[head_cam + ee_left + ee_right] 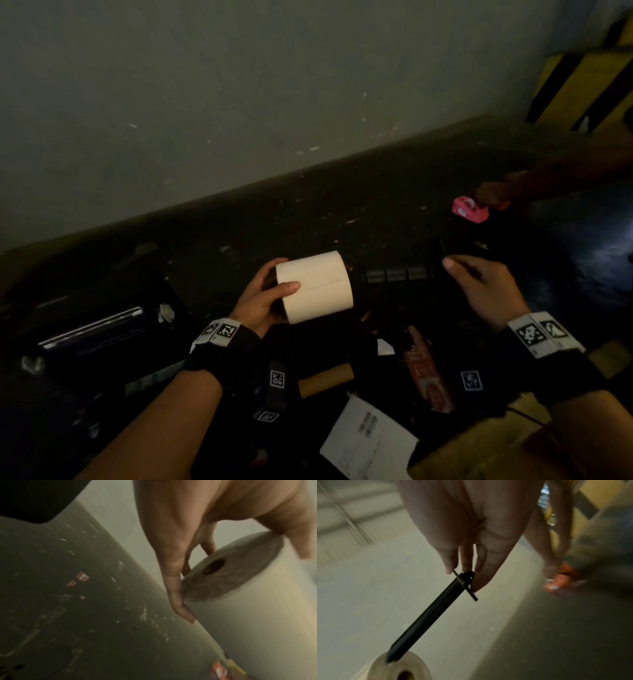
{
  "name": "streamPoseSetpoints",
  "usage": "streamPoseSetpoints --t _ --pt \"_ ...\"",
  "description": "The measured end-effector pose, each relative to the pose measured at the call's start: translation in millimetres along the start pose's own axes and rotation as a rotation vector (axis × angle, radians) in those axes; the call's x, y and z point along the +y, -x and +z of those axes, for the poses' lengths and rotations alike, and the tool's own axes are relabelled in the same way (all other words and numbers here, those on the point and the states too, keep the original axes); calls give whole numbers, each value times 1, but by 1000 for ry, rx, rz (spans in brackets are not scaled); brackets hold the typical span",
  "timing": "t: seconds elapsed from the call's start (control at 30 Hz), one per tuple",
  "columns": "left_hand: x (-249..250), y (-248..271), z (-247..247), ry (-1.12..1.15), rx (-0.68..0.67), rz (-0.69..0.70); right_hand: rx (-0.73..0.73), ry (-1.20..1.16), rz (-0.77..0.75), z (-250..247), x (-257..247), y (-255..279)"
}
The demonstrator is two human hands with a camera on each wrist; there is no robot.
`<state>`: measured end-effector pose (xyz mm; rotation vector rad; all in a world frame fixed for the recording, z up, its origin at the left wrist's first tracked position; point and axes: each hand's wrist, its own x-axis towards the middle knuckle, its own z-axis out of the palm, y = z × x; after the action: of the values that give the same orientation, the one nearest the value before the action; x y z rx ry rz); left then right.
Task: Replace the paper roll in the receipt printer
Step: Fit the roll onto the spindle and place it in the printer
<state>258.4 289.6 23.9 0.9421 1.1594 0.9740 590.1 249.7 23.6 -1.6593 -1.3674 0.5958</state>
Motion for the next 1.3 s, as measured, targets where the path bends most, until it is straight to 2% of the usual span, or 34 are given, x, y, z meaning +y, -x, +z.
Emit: streamPoseSetpoints --t 0.2,0.5,1.03,1.3 --pt "19 17 -9 95 -17 38 4 -43 -45 14 -44 -11" --pt "28 44 -27 124 36 125 -23 -85 -79 33 -72 -4" --pt "34 63 -21 144 15 193 40 -50 -234 29 -76 13" --pt "33 65 -13 135 -41 168 39 -90 -228 23 -81 24"
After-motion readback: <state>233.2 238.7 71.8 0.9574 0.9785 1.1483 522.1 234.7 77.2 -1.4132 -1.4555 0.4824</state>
